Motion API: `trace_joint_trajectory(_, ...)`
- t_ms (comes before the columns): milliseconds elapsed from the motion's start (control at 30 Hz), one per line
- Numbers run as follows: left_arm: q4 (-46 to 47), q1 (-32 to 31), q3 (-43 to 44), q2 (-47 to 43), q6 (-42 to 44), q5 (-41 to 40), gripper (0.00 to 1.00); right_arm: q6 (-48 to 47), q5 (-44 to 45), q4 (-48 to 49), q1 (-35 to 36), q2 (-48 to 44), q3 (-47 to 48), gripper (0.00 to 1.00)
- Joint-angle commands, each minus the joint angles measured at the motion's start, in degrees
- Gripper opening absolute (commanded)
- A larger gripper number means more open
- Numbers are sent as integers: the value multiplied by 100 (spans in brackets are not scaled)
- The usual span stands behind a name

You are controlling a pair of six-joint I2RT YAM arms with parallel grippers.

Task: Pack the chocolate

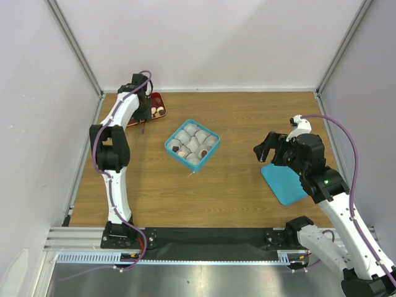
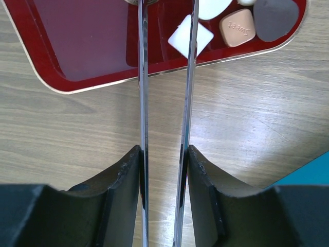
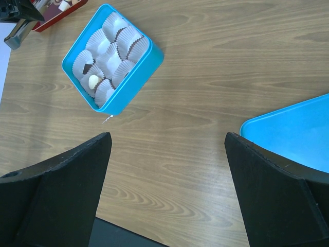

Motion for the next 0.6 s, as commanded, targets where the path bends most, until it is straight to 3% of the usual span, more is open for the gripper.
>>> trace_joint_trajectory(0,-79,132,272,-121,-126,-38,44,-51,88,201,-12,-68,8,99)
trace_joint_trajectory(300,-219,221,369,-60,-153,137,49,-60,88,254,-30,-50,0,99)
trace_joint_trajectory(567,-281,221,413,-50,-83,120,44,-33,44,307,-30,-7,0,99)
